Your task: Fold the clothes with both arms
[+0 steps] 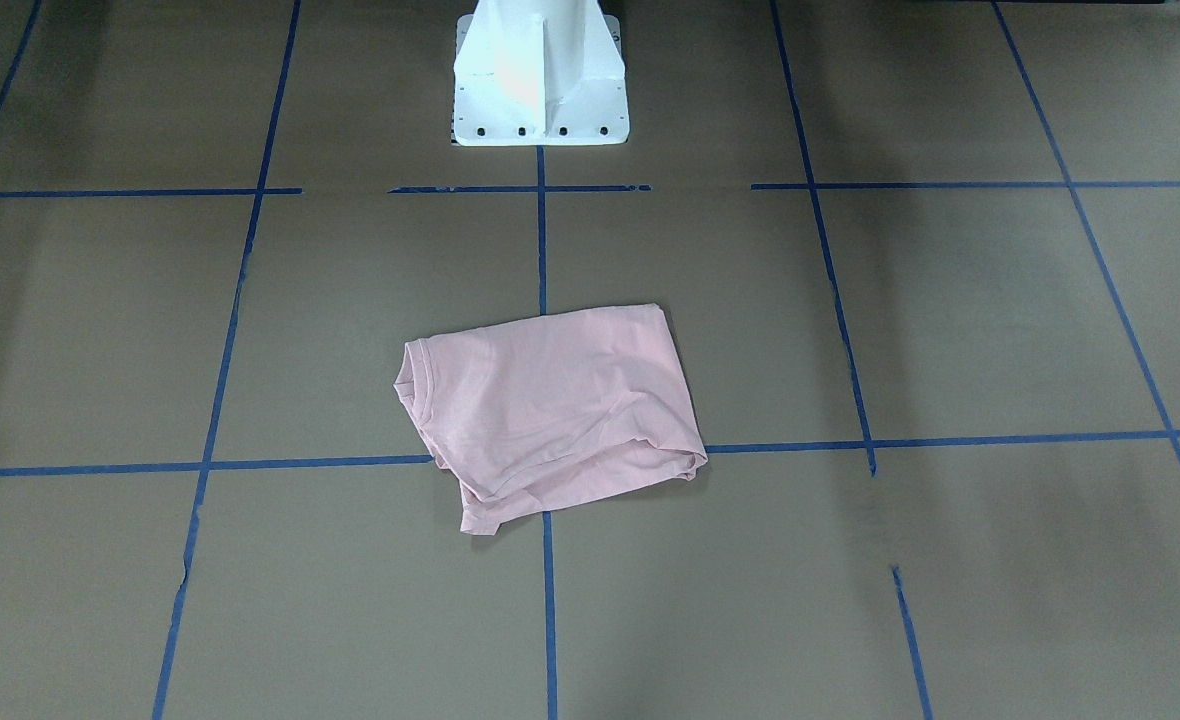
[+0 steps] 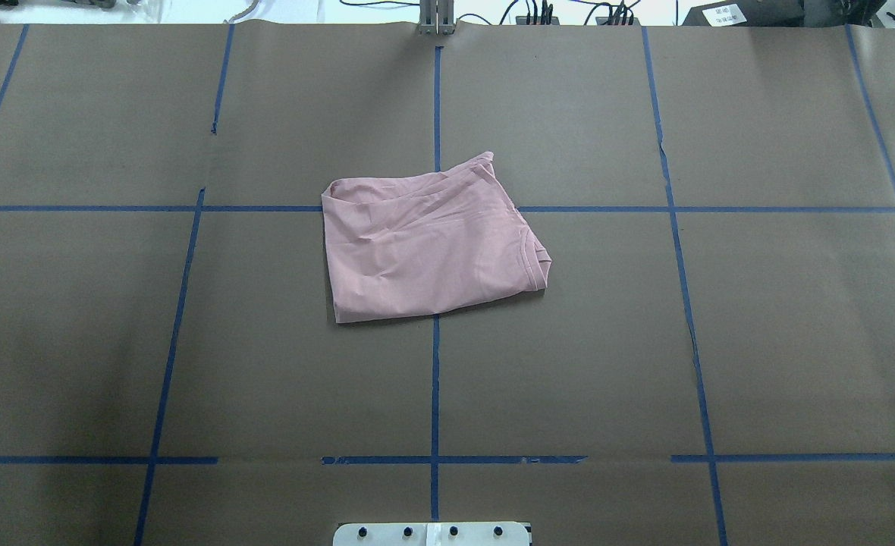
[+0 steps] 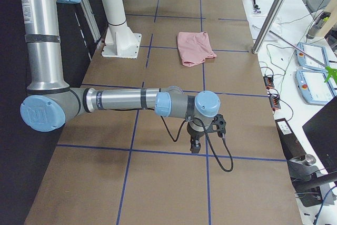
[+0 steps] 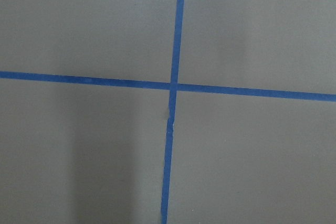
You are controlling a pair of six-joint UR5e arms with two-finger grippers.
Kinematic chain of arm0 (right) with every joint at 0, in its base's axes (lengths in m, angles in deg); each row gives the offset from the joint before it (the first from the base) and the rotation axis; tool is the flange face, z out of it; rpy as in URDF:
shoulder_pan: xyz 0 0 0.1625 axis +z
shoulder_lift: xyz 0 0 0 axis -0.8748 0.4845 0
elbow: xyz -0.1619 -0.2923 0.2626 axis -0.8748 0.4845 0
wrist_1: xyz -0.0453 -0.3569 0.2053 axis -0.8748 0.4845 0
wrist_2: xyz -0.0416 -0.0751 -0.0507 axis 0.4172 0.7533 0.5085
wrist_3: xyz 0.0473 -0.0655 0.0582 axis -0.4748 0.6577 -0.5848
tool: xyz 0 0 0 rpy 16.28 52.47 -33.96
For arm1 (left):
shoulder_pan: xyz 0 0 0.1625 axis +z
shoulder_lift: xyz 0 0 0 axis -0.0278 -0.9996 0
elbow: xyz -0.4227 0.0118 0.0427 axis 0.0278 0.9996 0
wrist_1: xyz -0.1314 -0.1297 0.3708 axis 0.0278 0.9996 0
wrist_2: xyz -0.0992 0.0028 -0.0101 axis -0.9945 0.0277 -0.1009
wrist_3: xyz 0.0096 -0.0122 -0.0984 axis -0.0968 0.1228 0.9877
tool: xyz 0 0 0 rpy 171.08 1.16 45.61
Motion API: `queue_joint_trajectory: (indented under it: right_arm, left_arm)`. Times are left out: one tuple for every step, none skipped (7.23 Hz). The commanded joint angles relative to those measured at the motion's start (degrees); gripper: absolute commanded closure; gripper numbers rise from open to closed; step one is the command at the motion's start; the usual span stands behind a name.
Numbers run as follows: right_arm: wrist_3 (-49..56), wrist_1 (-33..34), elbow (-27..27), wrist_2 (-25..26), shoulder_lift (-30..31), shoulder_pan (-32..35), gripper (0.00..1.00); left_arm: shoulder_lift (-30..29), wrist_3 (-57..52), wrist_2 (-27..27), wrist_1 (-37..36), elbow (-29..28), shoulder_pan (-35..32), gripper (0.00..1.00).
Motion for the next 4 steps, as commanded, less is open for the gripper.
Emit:
queue_joint_trajectory:
  right_arm:
    - [-2.5, -1.9, 0.0, 0.6, 0.2, 0.0, 0.0]
    - [-2.6, -1.9, 0.0, 0.5, 0.1, 0.0, 0.0]
    - [-2.6, -1.9, 0.0, 0.5, 0.1, 0.0, 0.0]
    - [-2.7, -1.9, -0.1, 0.4, 0.1, 0.0, 0.0]
  left_arm:
    - [0.0, 0.1, 0.0, 0.0, 0.1, 0.0, 0.0]
    - [0.0, 0.2, 0.0, 0.0, 0.1, 0.0, 0.0]
    - [0.0, 1.0, -0.4, -0.1, -0.1, 0.0, 0.0]
    - [0.0, 4.5, -0.8, -0.1, 0.0, 0.0, 0.0]
